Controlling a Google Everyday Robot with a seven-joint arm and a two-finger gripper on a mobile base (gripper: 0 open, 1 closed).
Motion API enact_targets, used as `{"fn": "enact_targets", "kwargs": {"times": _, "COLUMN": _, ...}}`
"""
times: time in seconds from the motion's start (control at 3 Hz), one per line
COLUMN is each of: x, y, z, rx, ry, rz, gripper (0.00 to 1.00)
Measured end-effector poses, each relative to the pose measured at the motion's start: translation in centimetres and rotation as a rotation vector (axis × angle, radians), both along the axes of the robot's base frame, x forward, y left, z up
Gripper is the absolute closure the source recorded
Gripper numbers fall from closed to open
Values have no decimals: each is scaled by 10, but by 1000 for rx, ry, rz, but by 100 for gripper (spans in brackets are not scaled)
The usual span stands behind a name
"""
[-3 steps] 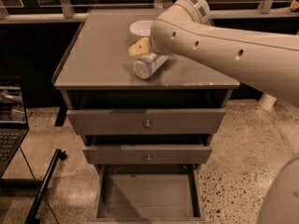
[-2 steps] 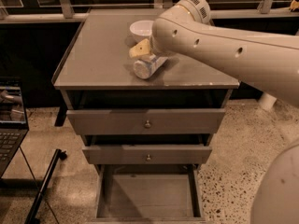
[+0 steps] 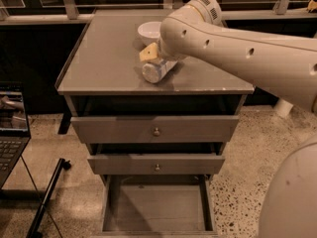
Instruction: Place blue plastic bottle into bottom drawer
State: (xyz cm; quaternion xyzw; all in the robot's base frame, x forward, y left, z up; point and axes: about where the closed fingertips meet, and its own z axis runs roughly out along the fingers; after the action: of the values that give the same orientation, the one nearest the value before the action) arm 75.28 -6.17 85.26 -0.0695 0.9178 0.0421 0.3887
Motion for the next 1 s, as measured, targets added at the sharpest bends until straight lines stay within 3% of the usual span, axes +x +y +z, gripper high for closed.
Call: {"fn": "enact_targets", "kwargs": {"times": 1.0, "x": 0, "y": 0, "z": 0, "rx": 0, "ry": 0, "rz": 0, "gripper": 89}}
